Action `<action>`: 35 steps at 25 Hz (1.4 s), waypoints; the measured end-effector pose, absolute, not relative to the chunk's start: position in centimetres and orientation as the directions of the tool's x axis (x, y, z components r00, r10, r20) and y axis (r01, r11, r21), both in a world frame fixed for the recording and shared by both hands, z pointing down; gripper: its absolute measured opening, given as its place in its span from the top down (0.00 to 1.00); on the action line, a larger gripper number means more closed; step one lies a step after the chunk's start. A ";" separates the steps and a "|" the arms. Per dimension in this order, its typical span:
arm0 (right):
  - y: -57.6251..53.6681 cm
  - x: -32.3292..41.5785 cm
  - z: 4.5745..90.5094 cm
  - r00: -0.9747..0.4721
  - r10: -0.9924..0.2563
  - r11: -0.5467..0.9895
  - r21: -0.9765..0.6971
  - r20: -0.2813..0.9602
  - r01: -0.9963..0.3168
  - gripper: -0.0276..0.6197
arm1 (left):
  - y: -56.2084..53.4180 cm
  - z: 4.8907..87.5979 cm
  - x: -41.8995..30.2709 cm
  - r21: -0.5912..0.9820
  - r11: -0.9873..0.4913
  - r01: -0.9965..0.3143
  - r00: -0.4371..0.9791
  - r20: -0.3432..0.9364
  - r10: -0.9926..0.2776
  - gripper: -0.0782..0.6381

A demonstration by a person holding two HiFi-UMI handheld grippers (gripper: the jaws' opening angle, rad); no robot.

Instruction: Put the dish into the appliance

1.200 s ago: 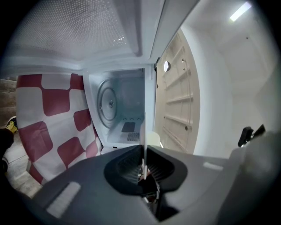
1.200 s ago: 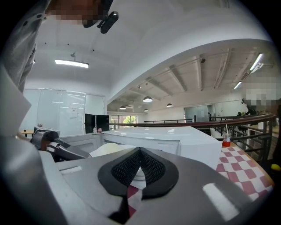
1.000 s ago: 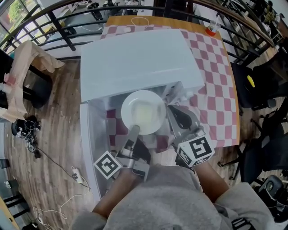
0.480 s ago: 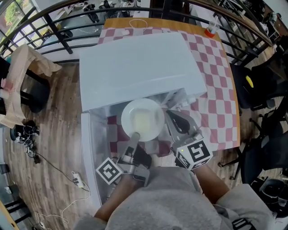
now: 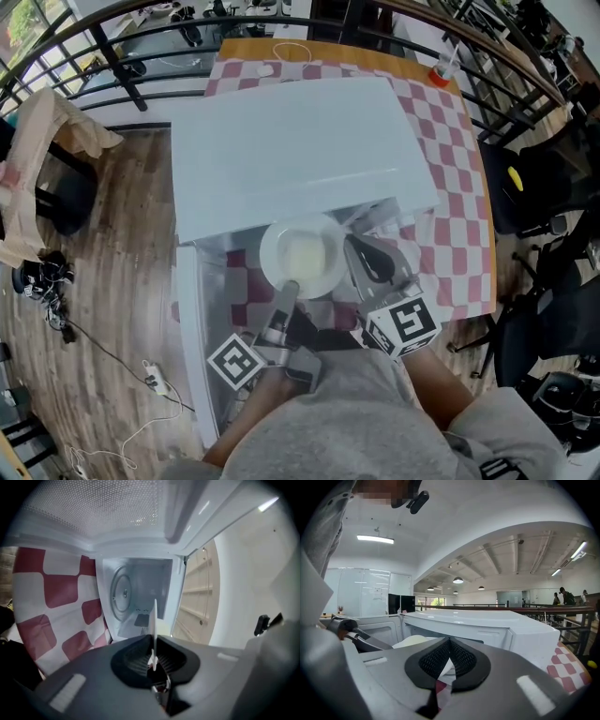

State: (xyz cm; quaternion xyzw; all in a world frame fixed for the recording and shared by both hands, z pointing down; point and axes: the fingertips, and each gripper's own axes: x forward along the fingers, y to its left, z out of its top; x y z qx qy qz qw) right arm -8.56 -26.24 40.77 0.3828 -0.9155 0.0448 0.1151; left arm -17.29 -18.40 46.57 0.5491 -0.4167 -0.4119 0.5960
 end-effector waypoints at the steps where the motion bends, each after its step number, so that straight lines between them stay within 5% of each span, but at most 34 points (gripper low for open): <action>1: -26.3 -8.6 40.8 -0.678 -0.693 0.701 0.008 0.245 -0.713 0.96 | -18.5 46.7 -17.5 0.998 0.060 0.030 0.309 0.048 -0.950 0.85; 35: -29.0 -10.4 42.2 -0.711 -0.657 0.732 -0.012 0.250 -0.681 0.96 | -31.9 56.3 -21.4 0.987 0.160 -0.022 0.170 0.161 -0.972 0.85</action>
